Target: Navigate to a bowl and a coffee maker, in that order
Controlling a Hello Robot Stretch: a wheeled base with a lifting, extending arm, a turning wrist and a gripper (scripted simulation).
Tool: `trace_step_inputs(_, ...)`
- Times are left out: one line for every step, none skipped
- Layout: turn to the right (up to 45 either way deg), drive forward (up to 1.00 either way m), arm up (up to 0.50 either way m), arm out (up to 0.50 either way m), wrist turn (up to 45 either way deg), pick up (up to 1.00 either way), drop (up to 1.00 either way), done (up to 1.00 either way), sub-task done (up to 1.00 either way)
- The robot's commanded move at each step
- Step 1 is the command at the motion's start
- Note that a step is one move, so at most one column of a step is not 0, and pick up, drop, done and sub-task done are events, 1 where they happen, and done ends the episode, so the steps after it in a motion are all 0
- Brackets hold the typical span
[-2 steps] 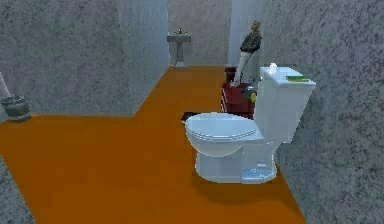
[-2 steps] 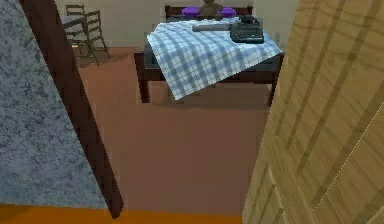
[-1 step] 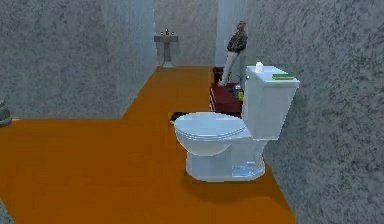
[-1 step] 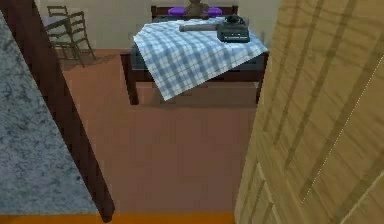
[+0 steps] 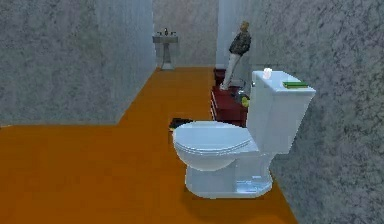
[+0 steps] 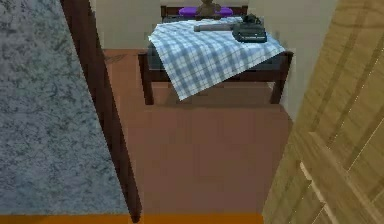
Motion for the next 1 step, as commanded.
trace_step_inputs(-45.0,0.00,0.00,0.00,0.0,0.00,0.00,0.00,0.00)
